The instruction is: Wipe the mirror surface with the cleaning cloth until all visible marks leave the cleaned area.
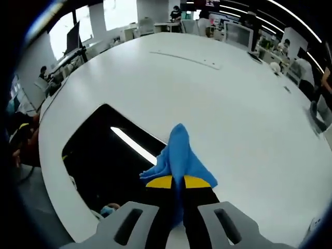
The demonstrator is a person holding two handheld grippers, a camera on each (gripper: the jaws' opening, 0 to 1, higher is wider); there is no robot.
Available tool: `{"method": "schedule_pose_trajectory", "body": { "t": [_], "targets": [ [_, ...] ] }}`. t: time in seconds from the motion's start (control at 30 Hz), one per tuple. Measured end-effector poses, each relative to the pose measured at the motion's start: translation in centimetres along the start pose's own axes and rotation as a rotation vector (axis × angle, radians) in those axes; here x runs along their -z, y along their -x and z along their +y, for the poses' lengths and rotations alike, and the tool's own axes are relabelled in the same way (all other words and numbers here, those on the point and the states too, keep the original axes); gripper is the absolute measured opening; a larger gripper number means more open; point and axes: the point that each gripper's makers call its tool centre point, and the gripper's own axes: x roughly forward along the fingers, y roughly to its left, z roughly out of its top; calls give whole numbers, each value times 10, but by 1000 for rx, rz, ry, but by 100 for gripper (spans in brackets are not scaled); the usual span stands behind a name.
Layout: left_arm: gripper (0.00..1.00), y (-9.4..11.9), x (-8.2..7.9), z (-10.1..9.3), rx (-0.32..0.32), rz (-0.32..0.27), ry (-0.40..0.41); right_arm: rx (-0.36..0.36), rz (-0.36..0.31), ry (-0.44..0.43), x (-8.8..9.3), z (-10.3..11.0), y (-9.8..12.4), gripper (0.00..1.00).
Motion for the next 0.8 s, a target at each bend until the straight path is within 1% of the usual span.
{"method": "schedule_pose_trajectory", "body": {
  "t": [0.1,0.27,0.5,0.63,0.8],
  "targets": [
    [99,0,1,-1,6,7,-1,9,10,-5,-1,1,-1,0],
    [99,1,1,-1,4,7,1,3,3,-11,-6,8,-4,0],
    [99,1,1,-1,2,8,4,-21,-18,-9,-17,30,-8,0],
    [99,1,0,-1,5,1,5,-26,-34,-21,-23,36,-13,0],
    [99,1,-1,-1,8,-3,5,-36,-43,-22,-27,48,-14,0]
  ]
}}
